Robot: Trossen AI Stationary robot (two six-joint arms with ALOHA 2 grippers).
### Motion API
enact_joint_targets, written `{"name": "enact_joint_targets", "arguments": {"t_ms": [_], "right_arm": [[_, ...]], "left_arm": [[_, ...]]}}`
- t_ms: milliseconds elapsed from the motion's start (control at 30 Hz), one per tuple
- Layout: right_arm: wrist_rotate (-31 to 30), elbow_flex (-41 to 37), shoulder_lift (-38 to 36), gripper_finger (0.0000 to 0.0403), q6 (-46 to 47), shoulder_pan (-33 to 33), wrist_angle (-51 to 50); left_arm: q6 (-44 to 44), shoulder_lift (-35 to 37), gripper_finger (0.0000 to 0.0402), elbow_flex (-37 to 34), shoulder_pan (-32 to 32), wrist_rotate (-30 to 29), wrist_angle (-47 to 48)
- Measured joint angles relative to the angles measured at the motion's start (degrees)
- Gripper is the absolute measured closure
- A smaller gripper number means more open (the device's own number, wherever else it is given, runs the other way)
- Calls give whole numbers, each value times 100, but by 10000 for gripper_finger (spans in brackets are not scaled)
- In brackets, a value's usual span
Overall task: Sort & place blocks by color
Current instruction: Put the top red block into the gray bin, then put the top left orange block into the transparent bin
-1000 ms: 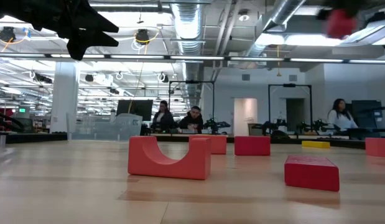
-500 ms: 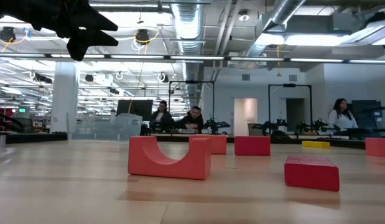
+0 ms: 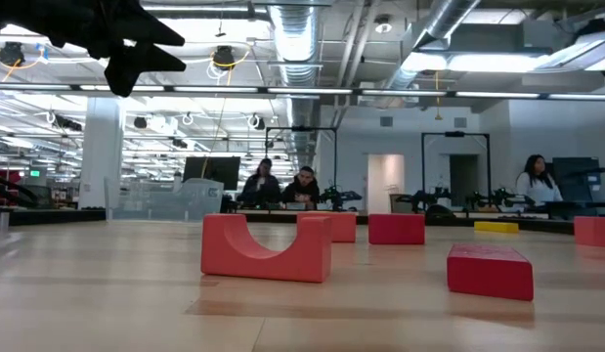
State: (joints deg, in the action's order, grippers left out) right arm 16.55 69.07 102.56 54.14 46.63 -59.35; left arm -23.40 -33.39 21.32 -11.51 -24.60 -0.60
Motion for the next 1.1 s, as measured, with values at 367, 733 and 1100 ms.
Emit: {"name": "enact_joint_targets", "arguments": {"t_ms": [367, 733, 1100], "right_arm": [[-472, 1, -978, 180, 777, 64, 103], [-3464, 5, -2996, 208, 233, 59, 446], [-4945, 5, -3658, 219, -1777, 48, 1587]], "left_arm": [[-285, -458, 207, 4, -58, 761, -724], [383, -3071, 207, 792, -197, 742, -1386], [1742, -6091, 168, 2889, -35, 1351, -911]]}}
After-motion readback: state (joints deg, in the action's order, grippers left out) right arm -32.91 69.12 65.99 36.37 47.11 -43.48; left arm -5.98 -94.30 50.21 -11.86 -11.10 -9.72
